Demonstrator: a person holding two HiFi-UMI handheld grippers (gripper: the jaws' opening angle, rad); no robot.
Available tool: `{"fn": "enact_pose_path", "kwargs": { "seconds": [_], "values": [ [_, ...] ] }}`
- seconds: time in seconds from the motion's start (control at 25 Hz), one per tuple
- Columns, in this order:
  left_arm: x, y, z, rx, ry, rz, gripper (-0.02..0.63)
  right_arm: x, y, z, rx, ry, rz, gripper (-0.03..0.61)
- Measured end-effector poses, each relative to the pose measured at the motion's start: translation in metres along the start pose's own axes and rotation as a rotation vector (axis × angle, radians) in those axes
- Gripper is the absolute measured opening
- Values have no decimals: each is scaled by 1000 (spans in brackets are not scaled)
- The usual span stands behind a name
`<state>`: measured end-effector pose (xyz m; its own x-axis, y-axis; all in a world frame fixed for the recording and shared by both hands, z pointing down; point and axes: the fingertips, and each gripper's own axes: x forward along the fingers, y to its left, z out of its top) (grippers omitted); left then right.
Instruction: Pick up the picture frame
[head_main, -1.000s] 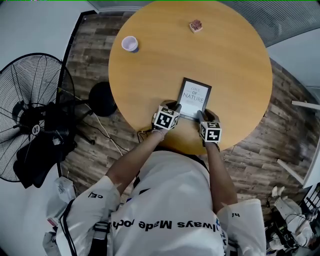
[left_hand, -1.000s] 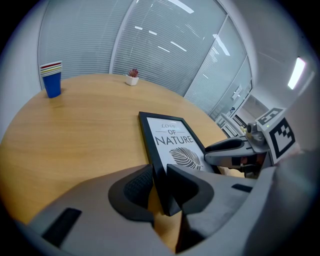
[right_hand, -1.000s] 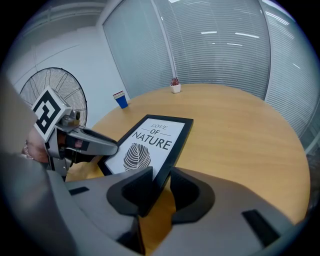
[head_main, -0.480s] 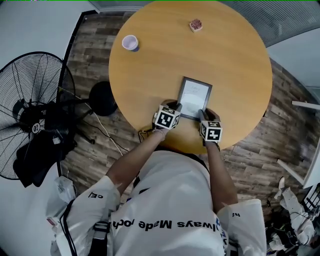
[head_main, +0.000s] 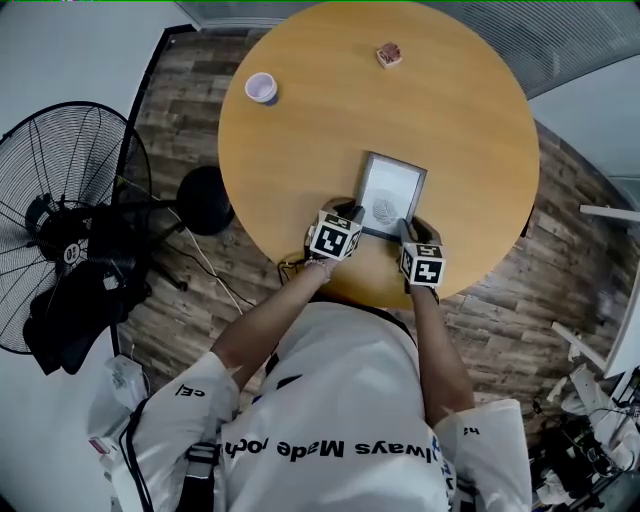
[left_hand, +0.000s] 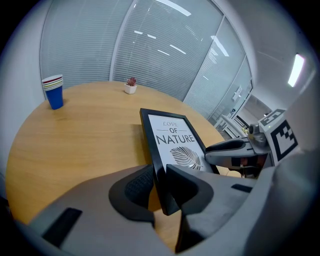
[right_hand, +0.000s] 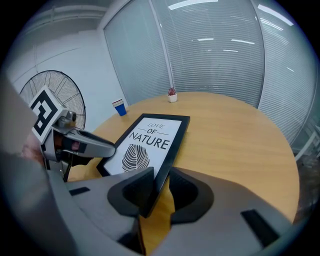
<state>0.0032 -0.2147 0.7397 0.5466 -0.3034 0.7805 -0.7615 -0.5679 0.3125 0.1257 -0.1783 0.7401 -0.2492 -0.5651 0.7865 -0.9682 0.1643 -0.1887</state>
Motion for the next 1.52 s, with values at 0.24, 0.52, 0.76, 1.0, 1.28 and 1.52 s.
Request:
{"fn": "enact_pose_path", "kwargs": {
  "seconds": [0.24, 0.52, 0.76, 1.0, 1.28, 1.52],
  "values": [
    [-11, -7, 12, 14, -31, 9, 97, -15, 0, 11, -10, -40, -9, 113],
    [-28, -13, 21, 26, -75, 19, 95, -31, 5, 22, -24, -79, -22, 114],
    [-42, -22, 36, 38, -114, 25, 95, -48, 5, 36, -34, -118, -32, 112],
    [-53, -26, 55, 48, -148, 31, 95, -60, 3, 54, -46, -149, -40, 112],
    [-72, -35, 76, 64, -200, 37, 95, -79, 4, 75, -61, -203, -43, 112],
    [-88, -45, 93, 81, -245, 47, 95, -99, 3, 93, -77, -244, -47, 112]
  ]
}}
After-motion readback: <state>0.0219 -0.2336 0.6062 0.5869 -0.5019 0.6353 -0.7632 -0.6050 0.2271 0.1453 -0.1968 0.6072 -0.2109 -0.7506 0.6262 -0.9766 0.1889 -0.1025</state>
